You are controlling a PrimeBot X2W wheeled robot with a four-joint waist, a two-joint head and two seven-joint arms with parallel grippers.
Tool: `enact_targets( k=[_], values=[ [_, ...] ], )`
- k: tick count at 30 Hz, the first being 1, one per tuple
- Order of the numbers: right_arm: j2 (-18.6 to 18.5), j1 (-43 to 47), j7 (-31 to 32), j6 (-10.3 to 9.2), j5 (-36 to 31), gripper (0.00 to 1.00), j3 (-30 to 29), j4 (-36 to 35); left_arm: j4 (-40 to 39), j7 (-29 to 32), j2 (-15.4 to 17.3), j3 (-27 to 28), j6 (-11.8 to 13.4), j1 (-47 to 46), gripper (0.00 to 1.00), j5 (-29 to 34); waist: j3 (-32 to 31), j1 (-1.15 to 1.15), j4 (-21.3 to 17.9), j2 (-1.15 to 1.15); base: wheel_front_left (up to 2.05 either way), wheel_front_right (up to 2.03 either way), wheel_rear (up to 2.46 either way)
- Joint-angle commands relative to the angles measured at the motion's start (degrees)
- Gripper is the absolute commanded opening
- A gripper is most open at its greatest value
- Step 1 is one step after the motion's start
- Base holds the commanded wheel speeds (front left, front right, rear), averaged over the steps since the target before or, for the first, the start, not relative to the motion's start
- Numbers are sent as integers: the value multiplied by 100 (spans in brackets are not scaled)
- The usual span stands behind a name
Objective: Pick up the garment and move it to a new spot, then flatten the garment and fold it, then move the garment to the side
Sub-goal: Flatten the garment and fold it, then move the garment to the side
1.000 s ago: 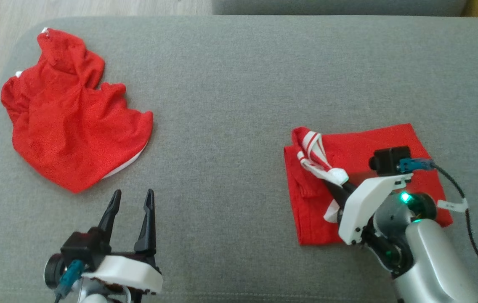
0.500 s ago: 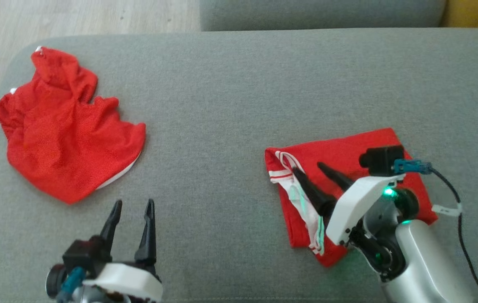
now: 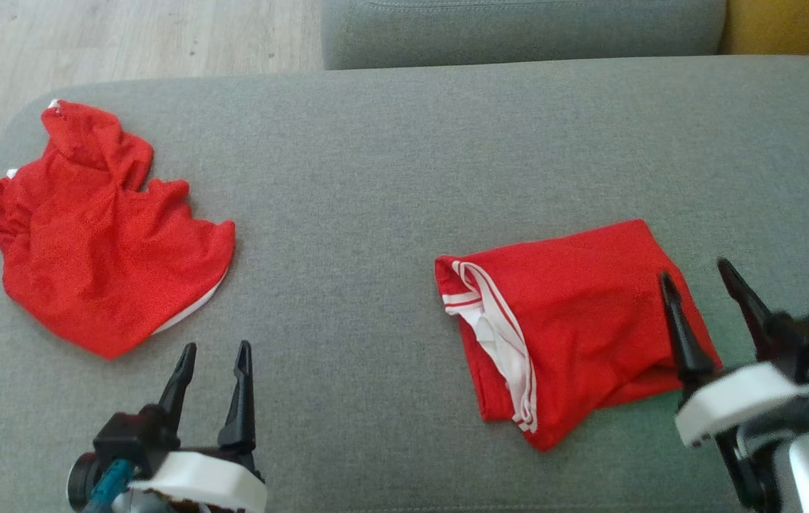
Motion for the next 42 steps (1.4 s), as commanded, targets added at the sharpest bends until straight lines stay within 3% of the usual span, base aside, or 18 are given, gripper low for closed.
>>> enact_targets(
  k=[1, 12, 29, 31, 32, 38, 42],
  values=[
    [-93, 20, -333, -4, -232, 100, 7, -16, -183, -69, -15, 194, -25, -87, 100, 43, -21, 0, -10, 0, 0, 0, 0],
    [358, 488, -1692, -4, -1053, 100, -497, 705, -167, -69, -15, 248, 3, 123, 100, 17, -270, 0, -16, 0, 0, 0, 0],
    [596, 529, -1878, -4, -1068, 100, 288, 1371, -211, -69, -15, 264, 14, 178, 100, 50, -278, 0, 104, 0, 0, 0, 0],
    [600, 444, -1879, -4, -1070, 62, 247, 1465, -216, -69, -15, 263, 16, 166, 100, 45, -238, 0, 106, 0, 0, 0, 0],
    [601, 365, -1879, -4, -1078, 49, 251, 1494, -218, -69, -15, 261, 20, 164, 100, 43, -211, 0, 100, 0, 0, 0, 0],
    [603, -365, -1880, -4, -1009, 18, 253, 1887, -200, -69, -15, 238, -3, 86, 100, 72, -60, 0, 63, 0, 0, 0, 0],
    [604, -890, -1848, -4, -1144, 6, 110, 2470, -161, -69, -15, 163, -38, -16, 100, 96, 35, 0, 74, 0, 0, 0, 0]
  ],
)
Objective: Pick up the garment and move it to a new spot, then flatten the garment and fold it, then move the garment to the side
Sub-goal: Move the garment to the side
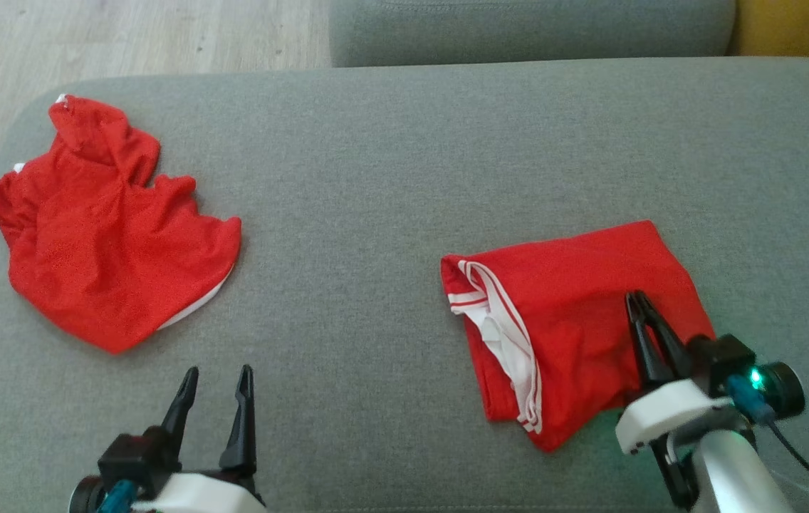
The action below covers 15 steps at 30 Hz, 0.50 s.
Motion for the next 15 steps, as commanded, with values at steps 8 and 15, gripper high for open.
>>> enact_targets(
  k=[8, 15],
  values=[
    [-24, -795, 134, -4, 24, 0, -151, 1059, -77, -70, -16, -10, -39, -370, 100, 59, 88, 0, 54, 0, 0, 0, 0],
    [-24, -697, 390, -4, -117, 0, -534, 1778, -59, -70, -16, 85, -37, -290, 100, 62, 21, 0, 0, 0, 0, 0, 0]
  ],
)
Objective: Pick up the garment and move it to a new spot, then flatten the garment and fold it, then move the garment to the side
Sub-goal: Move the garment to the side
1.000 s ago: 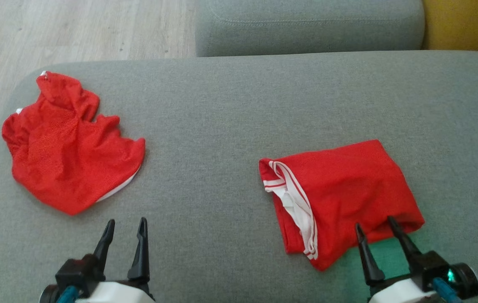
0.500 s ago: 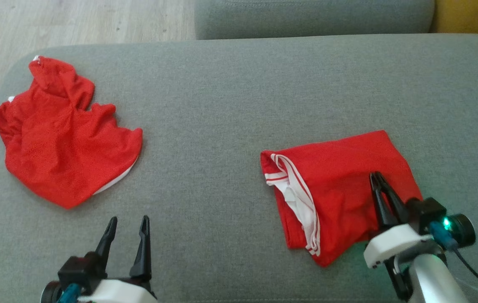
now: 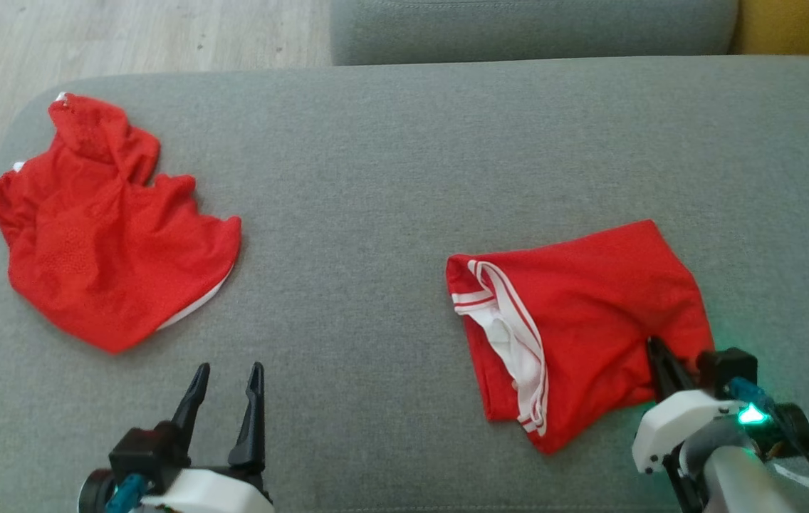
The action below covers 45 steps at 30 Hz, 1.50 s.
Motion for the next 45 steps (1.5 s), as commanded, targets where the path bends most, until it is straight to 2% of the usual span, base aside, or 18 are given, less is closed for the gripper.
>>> enact_targets(
  k=[1, 15, 18, 22, 23, 24, 25, 26, 32, 33, 37, 40, 45],
  values=[
    [-22, -62, 22, -4, -39, 0, 114, -54, -162, -70, -16, 240, 4, -166, 100, 55, -20, 0, -34, 0, 0, 0, 0],
    [-22, 76, -21, -4, -314, 0, -428, 271, -126, -70, -16, 249, -16, -140, 100, 63, -176, 0, -264, 0, 0, 0, 0],
    [-22, 170, -149, -4, -256, 7, -483, 183, -131, -70, -16, 254, -19, -102, 100, 58, -263, 0, -250, 0, 0, 0, 0],
    [-22, 369, -329, -4, -12, 22, -421, -141, -135, -70, -16, 310, -33, -30, 100, 78, -405, 0, -226, 0, 0, 0, 0],
    [-22, 437, -364, -4, 41, 28, -402, -289, -140, -70, -16, 338, -37, -10, 100, 89, -435, 0, -221, 0, 0, 0, 0],
    [-22, 515, -392, -4, 102, 40, -363, -458, -147, -70, -16, 362, -40, 10, 100, 99, -464, 0, -218, 0, 0, 0, 0],
    [-22, 599, -413, -4, 192, 74, -314, -659, -157, -70, -16, 391, -44, 29, 100, 108, -483, 0, -217, 0, 0, 0, 0],
    [-22, 690, -427, -4, 246, 100, -282, -898, -176, -70, -16, 426, -48, 44, 100, 125, -500, 0, -219, 0, 0, 0, 0],
    [-21, 1336, -442, -4, 517, 100, -189, -2574, -236, -70, -16, 702, -100, 126, 100, 225, -600, 0, -215, 0, 0, 0, 0],
    [-21, 1336, -442, -4, 517, 100, -189, -2574, -236, -70, -16, 702, -100, 126, 100, 225, -600, 0, -215, 0, 0, 0, 0],
    [-21, 1733, -443, -4, 521, 100, -164, -3388, -272, -70, -16, 875, -172, 182, 100, 325, -665, 0, -183, 0, 0, 0, 0],
    [-21, 1947, -443, -4, 476, 100, -156, -3667, -303, -70, -16, 949, -208, 223, 100, 383, -697, 0, -151, 0, 0, 0, 0],
    [-21, 2071, -444, -4, 403, 100, -121, -3664, -305, -70, -16, 1014, -201, 274, 100, 353, -728, 0, -101, 0, 0, 0, 0]
  ],
)
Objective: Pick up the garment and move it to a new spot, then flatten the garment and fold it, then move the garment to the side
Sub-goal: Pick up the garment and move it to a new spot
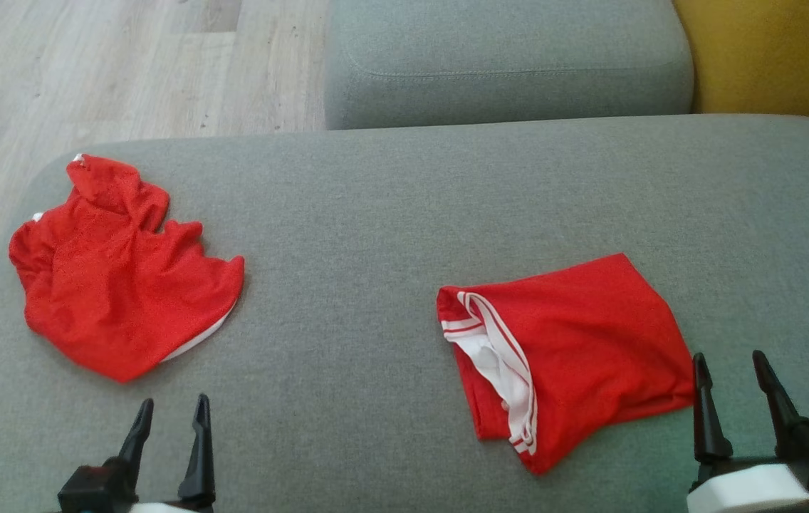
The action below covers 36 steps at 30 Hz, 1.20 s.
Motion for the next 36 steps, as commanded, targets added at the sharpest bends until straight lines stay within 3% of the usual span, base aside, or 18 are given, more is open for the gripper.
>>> enact_targets(
  k=[1, 11, 16, 20, 28, 33, 34, 35, 36],
  values=[
    [-41, -136, -78, -5, -54, 100, 138, -163, -189, -70, -15, 223, 8, -194, 100, 6, 2, 0, 15, 0, 0, 0, 0],
    [-180, -591, 24, -5, 442, 100, 317, 253, -198, -70, -15, 171, 47, -228, 100, -45, 101, 0, 44, 0, 0, 0, 0],
    [-831, -1680, 1750, -5, 1295, 100, 565, 716, -201, -70, -15, 53, 32, -331, 100, -48, 388, 0, 72, 0, 0, 0, 0],
    [-1248, -2288, 2715, -5, 1424, 100, 737, 1103, -173, -70, -15, -66, 1, -517, 100, -55, 683, 0, 204, 0, 0, 0, 0],
    [-1631, -2886, 3520, -5, 1800, 100, 1191, 2042, -108, -70, -15, -288, 20, -841, 100, -84, 1061, 0, 549, 0, 0, 0, 0],
    [-1624, -2968, 3735, -5, 2039, 100, 1295, 2343, -113, -70, -15, -302, 55, -875, 100, -93, 1087, 0, 609, 0, 0, 0, 0],
    [-1613, -2983, 3777, -5, 2133, 91, 1299, 2388, -116, -70, -15, -298, 58, -868, 100, -90, 1087, 0, 607, 0, 0, 0, 0],
    [-1590, -3003, 3781, -5, 2248, 0, 1290, 2406, -120, -70, -15, -289, 63, -862, 100, -90, 1092, 0, 596, 0, 0, 0, 0],
    [-1555, -3039, 3776, -5, 2373, 0, 1263, 2415, -129, -70, -15, -279, 72, -864, 100, -93, 1107, 0, 569, 0, 0, 0, 0]
  ],
)
